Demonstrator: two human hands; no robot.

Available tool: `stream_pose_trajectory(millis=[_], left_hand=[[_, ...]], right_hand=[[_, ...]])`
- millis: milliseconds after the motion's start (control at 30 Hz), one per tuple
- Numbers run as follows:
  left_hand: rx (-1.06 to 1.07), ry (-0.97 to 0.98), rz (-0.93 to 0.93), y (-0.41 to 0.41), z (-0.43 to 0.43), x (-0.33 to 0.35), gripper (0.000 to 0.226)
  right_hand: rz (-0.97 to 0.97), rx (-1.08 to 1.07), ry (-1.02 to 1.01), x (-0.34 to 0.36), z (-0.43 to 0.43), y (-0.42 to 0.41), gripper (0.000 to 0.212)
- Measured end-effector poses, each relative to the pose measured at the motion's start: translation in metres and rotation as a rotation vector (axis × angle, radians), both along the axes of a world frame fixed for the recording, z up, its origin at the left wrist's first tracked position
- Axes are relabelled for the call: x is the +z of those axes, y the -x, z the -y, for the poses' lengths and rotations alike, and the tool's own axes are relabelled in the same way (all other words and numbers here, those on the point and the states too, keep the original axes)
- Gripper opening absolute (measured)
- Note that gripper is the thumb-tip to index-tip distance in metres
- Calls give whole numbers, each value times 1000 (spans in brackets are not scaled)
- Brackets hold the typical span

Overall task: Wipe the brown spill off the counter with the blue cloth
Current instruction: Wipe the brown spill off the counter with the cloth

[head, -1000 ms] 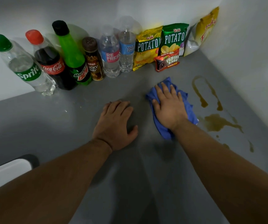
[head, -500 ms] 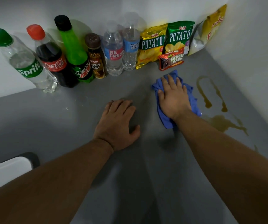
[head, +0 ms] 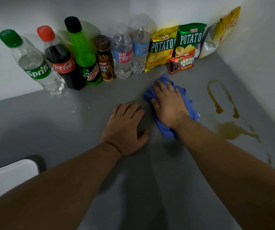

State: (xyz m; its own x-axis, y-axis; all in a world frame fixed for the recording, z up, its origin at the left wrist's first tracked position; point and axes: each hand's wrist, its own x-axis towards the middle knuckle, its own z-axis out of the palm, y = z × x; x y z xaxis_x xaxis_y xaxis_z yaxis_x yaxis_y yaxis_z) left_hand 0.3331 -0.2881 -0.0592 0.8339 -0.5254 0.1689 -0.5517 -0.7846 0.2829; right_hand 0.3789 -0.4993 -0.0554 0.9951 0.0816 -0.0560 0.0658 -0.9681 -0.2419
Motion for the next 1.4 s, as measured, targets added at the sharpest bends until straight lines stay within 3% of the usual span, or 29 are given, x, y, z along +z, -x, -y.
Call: stream_pose_trajectory(millis=[133, 233, 400, 500, 667, 767, 933, 1067, 1200, 1400], left_hand=[[6, 15, -8, 0, -1, 0, 63], [16, 39, 15, 2, -2, -2, 61], [73, 5, 16, 3, -2, 0, 60], [96, 42, 3, 5, -3, 4, 55], [236, 264, -38, 9, -18, 13, 42], [307, 288, -57, 13, -42, 17, 41], [378, 214, -114, 22, -82, 13, 43], [327, 97, -104, 27, -90, 8, 45], [298, 61, -35, 31, -89, 3, 42], [292, 33, -8, 32, -88, 1, 43]], right_hand=[[-17, 272, -5, 3, 25, 27, 56], [-6, 212, -4, 4, 40, 21, 58], [-5, 0, 31, -2, -6, -6, 58], [2, 74, -3, -1, -24, 9, 57], [-24, 282, -9, 6, 11, 48, 56], [-21, 200, 10, 7, 23, 35, 54], [-20, -44, 13, 1, -33, 2, 57], [-18, 173, -16, 2, -61, 25, 57], [-22, 368, -12, 9, -22, 50, 57], [-22, -30, 44, 4, -47, 12, 57]])
